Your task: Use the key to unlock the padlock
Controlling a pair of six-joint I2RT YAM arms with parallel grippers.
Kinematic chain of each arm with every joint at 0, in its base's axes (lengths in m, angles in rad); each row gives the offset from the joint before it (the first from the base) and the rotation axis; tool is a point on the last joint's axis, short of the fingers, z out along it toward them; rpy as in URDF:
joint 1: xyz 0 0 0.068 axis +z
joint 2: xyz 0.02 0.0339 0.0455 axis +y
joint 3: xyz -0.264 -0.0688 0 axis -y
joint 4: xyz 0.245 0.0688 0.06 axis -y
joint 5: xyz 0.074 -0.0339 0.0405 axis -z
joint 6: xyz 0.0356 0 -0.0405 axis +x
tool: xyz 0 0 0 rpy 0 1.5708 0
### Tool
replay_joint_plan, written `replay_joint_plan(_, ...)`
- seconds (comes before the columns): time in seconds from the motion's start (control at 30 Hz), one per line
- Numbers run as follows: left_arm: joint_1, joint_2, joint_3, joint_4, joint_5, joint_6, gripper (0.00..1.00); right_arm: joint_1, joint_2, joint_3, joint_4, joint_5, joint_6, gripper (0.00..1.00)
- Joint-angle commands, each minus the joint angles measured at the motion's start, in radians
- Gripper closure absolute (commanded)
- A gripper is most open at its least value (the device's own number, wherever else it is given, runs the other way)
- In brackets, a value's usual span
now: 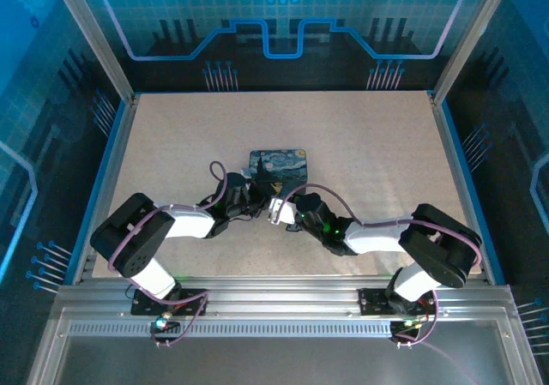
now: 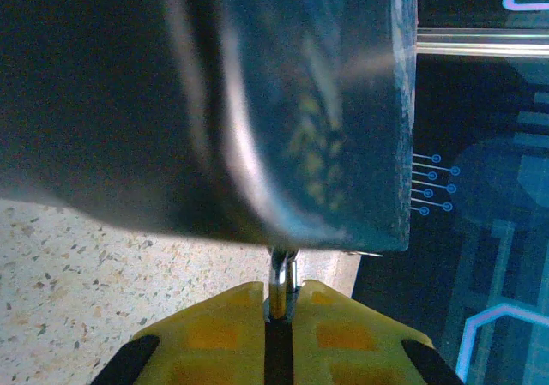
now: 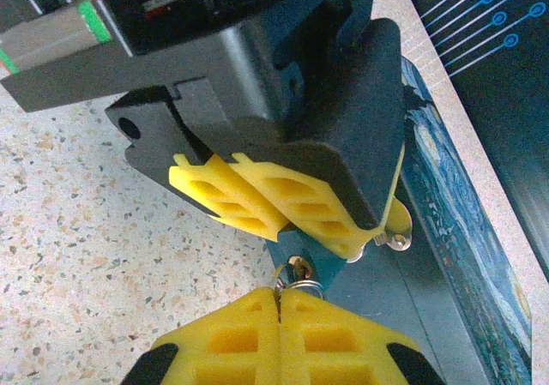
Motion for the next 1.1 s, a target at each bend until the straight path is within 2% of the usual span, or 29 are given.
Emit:
replay_joint_plan(0.0, -0.010, -0.028, 0.030, 0.031, 0.038, -0.016, 1.00, -0.003, 0.014, 0.024, 0.059, 0.033, 0.058, 1.00)
replay_joint_plan(0.33, -0.019, -0.025, 0.031, 0.034, 0.030, -0.020, 1.00, -0.030, 0.006, 0.004, 0.083, -0.010, 0.207, 1.00)
replay_joint_plan(0.5, -0.020, -0.024, 0.028, 0.035, 0.027, -0.021, 1.00, -0.020, 0.015, -0.004, 0.096, 0.011, 0.160, 1.00)
replay_joint_plan(0.53, -0.021, -0.024, 0.028, 0.034, 0.026, -0.023, 1.00, -0.018, 0.013, -0.007, 0.096, 0.012, 0.144, 0.97)
replay_joint_plan(0.57, -0.021, -0.025, 0.026, 0.034, 0.026, -0.021, 1.00, -0.013, 0.011, -0.009, 0.098, 0.015, 0.127, 0.89)
replay_joint_plan(0.63, -0.021, -0.025, 0.025, 0.034, 0.021, -0.023, 1.00, -0.005, 0.011, -0.016, 0.109, 0.024, 0.103, 0.82)
replay_joint_plan(0.93, -0.021, -0.029, 0.019, 0.033, 0.016, -0.022, 1.00, 0.010, -0.005, -0.035, 0.100, 0.031, 0.078, 0.67)
replay_joint_plan(1.07, -0.021, -0.029, 0.019, 0.033, 0.015, -0.023, 1.00, 0.017, -0.022, -0.043, 0.074, 0.026, 0.072, 0.63)
